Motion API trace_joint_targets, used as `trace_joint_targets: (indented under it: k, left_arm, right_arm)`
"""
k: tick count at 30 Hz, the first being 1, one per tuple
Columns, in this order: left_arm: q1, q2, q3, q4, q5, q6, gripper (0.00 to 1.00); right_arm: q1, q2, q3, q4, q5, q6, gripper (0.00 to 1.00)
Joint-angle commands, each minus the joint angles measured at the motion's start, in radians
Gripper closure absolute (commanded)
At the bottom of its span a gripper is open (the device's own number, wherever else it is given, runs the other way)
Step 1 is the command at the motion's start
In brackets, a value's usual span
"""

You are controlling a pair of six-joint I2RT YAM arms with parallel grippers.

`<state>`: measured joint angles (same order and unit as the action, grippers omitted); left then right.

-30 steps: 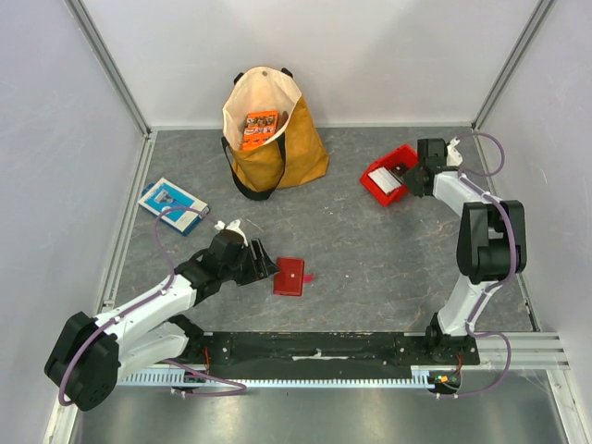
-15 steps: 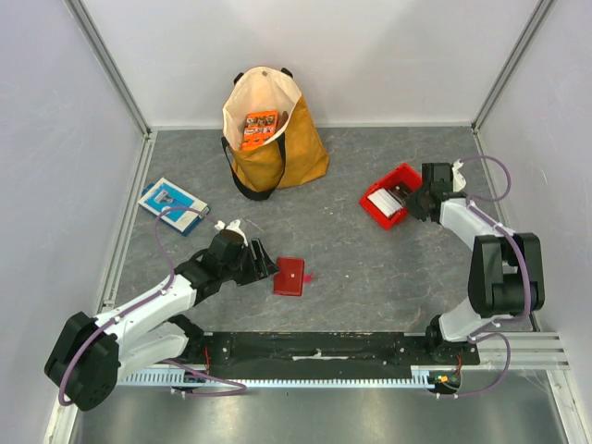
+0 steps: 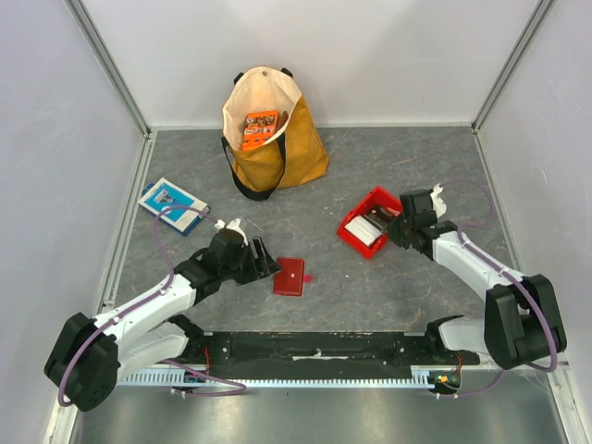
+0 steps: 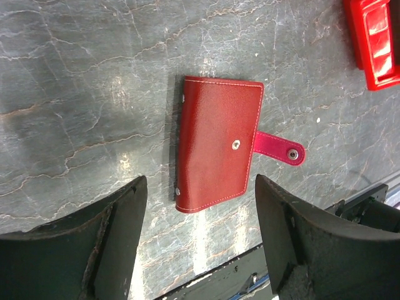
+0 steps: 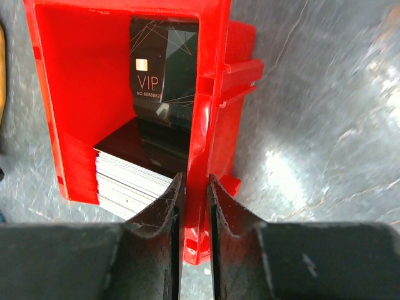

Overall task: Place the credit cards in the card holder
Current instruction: Move the storage box to the center of the board.

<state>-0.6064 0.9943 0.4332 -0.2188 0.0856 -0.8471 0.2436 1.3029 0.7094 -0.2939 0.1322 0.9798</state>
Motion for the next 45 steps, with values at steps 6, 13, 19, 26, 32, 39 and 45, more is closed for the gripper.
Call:
trace_joint_targets:
  k: [6, 13, 19, 26, 32, 39, 45]
  left_arm:
    - [-0.001, -0.048, -0.004, -0.028, 0.031, 0.04, 0.22]
    - [-0.001, -0.065, -0.007, -0.033, 0.055, 0.059, 0.21]
    - [-0.003, -0.065, 0.018, -0.018, 0.089, 0.082, 0.2]
    - [-0.026, -0.04, 0.056, 0.061, 0.098, 0.054, 0.17]
    - [-0.162, 0.119, 0.174, 0.107, 0.026, 0.017, 0.18]
    - [-0.225, 0.329, 0.259, 0.286, 0.065, -0.046, 0.27]
    - [-0.245, 0.547, 0.355, 0.409, 0.101, -0.11, 0.33]
  right_arm:
    - [0.163, -0.123, -0.086, 0.013, 0.124, 0.213, 0.76]
    - [0.258, -0.148, -0.096, -0.011, 0.202, 0.31, 0.72]
    - [0.266, -0.165, -0.048, -0.079, 0.19, 0.137, 0.46]
    - [0.266, -0.306, 0.064, -0.171, 0.207, -0.205, 0.23]
    - [0.224, -0.147, 0.258, -0.198, 0.034, -0.525, 0.16]
    - [0.132, 0.125, 0.421, -0.252, -0.311, -0.763, 0.16]
    - [0.089, 0.193, 0.418, -0.243, -0.414, -0.826, 0.14]
